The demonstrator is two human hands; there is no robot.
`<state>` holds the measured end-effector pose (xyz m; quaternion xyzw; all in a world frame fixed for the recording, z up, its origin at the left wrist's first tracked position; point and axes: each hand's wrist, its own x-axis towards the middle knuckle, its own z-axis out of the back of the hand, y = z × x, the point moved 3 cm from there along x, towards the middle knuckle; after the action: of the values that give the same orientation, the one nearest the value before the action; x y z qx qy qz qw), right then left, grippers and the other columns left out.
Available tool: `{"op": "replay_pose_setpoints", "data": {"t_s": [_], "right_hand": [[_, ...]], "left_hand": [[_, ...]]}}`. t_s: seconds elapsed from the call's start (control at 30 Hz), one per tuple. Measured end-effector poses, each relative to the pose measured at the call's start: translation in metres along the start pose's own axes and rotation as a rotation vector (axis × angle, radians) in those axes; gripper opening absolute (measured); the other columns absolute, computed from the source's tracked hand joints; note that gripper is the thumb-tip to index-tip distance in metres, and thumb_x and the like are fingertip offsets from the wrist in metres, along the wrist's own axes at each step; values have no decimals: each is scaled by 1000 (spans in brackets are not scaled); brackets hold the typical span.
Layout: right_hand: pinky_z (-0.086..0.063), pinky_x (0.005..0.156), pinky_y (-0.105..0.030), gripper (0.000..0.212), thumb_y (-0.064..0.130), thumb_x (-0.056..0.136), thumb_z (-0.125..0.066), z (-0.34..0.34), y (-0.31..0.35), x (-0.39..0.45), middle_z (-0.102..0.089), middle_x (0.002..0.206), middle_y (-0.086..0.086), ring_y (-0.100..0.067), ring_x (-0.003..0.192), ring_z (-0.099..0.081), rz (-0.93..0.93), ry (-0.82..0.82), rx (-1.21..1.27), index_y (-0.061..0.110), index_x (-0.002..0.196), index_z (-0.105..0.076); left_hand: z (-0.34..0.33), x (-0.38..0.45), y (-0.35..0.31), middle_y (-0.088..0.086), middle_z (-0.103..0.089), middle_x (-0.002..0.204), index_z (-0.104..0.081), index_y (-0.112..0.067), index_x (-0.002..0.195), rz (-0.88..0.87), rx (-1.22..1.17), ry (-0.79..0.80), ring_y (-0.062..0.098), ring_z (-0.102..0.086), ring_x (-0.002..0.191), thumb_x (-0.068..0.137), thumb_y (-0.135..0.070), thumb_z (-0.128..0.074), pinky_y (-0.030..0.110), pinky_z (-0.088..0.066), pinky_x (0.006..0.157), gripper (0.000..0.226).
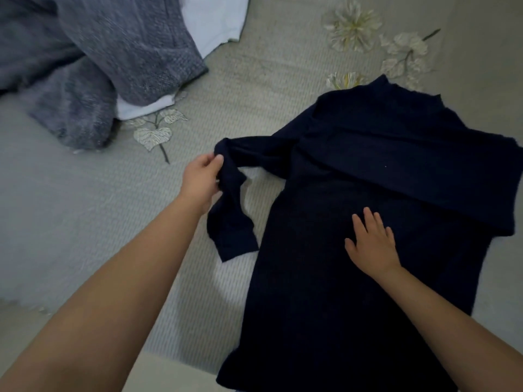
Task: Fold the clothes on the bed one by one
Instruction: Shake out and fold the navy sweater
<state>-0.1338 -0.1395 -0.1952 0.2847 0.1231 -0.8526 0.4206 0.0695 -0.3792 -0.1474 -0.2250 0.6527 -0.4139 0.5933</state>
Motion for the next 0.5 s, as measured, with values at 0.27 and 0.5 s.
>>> {"op": "replay_pose_setpoints", "data": {"t_s": [0.27, 0.5], "right_hand": [[-43, 89, -47, 42, 27, 75, -75, -7, 113, -20, -65, 109, -17, -34, 108, -58, 278, -281, 335, 0, 105, -67], [-24, 97, -36, 46, 51, 89, -46, -34, 191, -4, -46, 120, -6, -24, 115, -34, 79, -165, 243, 12, 113, -54]], "left_hand": [[44, -7, 42, 15, -55, 123, -52, 2, 123, -197, 880, 50, 29, -49, 116, 98, -16, -37, 29, -35, 93, 34], [108, -15, 116, 12, 11, 155, 6, -4, 145, -166, 1492, 122, 23, 12, 143, 100, -32, -23, 32, 9, 114, 60]]}}
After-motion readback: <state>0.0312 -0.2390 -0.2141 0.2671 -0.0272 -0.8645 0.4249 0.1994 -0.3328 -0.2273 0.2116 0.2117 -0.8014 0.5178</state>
